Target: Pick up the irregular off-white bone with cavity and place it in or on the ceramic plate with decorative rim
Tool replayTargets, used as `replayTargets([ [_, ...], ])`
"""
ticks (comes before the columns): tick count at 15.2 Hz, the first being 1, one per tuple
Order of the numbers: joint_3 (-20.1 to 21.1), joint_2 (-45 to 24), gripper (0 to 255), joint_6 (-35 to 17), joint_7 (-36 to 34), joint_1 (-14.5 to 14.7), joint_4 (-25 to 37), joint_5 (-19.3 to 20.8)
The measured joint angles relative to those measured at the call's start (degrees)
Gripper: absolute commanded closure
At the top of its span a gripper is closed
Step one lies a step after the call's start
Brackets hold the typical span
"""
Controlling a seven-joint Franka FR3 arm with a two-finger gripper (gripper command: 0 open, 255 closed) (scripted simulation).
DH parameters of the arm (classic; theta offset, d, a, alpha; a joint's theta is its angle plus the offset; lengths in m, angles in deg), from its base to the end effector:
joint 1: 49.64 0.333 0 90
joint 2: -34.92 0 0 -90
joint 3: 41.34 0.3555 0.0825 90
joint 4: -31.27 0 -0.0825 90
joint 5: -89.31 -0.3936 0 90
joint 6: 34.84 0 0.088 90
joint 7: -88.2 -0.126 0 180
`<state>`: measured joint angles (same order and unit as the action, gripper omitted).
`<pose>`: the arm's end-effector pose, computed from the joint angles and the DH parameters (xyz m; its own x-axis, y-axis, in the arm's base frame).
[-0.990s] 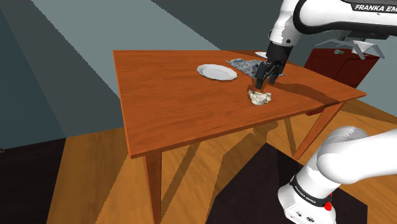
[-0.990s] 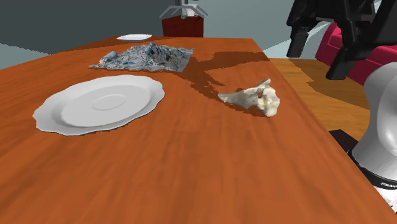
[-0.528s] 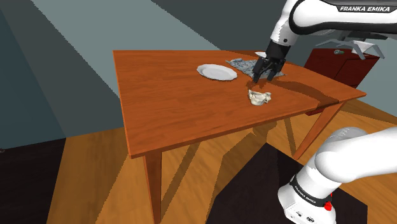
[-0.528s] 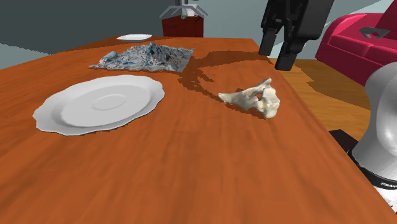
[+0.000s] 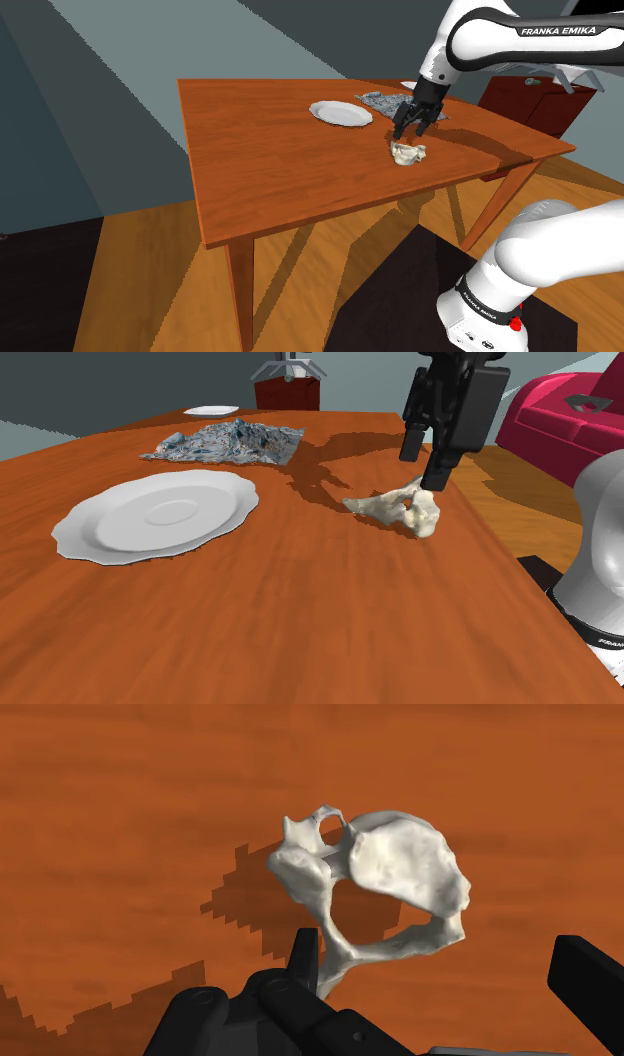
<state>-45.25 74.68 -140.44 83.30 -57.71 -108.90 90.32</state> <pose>0.3289 -0.0758 0.5509 0.9579 -0.2737 0.0868 -0.2717 -0.9618 -0.0338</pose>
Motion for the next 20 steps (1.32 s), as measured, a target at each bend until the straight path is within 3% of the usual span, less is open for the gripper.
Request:
replayTargets([
  [3, -0.01, 0.01, 0, -0.07, 0.01, -0.01, -0.07, 0.01],
  [4, -0.01, 0.01, 255, -0.07, 0.01, -0.01, -0.07, 0.01],
  [13, -0.01, 0.01, 255, -0.07, 0.01, -0.01, -0.07, 0.01],
  [14, -0.01, 0.01, 0, -0.07, 0.01, -0.01, -0.07, 0.01],
  [18, 0.40, -1.48, 0, 2.06, 4.26, 1.28, 1.21, 2.40],
  [19, -0.08, 1.08, 0, 0.89, 6.54, 3.58, -0.89, 4.23],
  [20, -0.06, 1.19, 0, 0.87, 8.24, 3.64, -0.91, 4.42],
])
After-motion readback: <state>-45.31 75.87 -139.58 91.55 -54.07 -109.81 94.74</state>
